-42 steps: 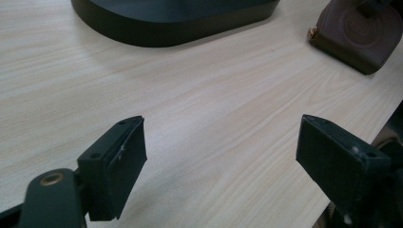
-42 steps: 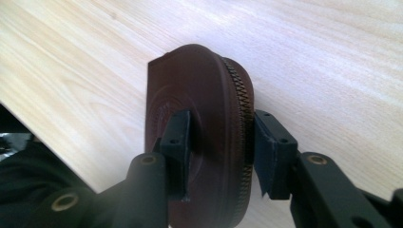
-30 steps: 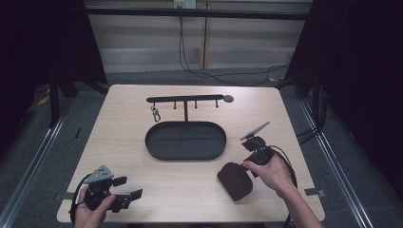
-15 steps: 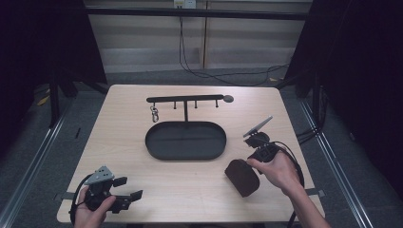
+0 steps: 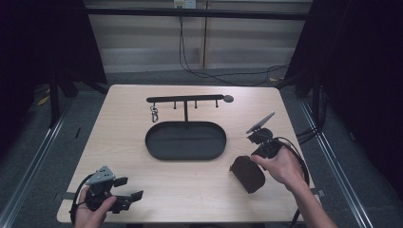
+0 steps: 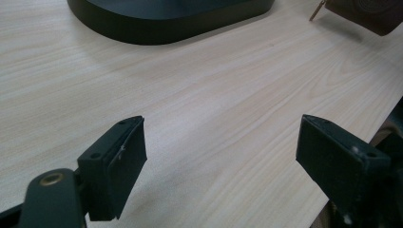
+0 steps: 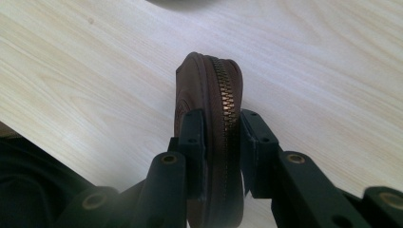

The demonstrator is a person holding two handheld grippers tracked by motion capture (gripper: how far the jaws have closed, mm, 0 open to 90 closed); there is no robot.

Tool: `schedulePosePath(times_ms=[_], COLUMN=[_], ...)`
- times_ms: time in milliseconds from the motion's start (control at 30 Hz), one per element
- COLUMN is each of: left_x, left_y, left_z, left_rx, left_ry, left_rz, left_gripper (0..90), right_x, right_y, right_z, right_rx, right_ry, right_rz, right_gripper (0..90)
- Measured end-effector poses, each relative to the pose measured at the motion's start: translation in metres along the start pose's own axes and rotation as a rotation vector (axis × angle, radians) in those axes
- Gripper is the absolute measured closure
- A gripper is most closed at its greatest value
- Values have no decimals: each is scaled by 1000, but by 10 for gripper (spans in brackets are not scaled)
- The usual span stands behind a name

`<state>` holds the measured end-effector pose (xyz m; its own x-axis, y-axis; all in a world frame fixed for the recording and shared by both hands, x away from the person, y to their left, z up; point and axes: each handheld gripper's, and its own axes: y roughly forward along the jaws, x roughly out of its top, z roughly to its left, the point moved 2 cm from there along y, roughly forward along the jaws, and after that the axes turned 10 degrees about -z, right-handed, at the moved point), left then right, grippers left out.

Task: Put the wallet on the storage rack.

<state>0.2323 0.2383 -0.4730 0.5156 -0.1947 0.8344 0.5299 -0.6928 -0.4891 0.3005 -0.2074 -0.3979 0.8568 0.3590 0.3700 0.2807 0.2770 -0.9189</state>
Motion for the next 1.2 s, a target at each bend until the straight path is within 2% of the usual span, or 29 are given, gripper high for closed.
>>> schedulePosePath(times_ms=[367,567,967,1200], left_x=[0,0,0,0], left_y=[1,1,1,1], left_z=[1,2,0,-2], left_rx=[-4,-4,-19,-20], left_ry=[-5,-13,2,13], left_rz=[4,2,2,8], left_gripper=[170,170,170,167], right_x=[13,22,38,46], right_y=[-10,-6,-11,-21], right_z=[-3,-8,-13,-11], right_rx=[-23,-20,-49,-68], right_ry=[2,11,28,25], right_rz=[-10,-4,-11,-25], right_gripper=[728,727,726,726])
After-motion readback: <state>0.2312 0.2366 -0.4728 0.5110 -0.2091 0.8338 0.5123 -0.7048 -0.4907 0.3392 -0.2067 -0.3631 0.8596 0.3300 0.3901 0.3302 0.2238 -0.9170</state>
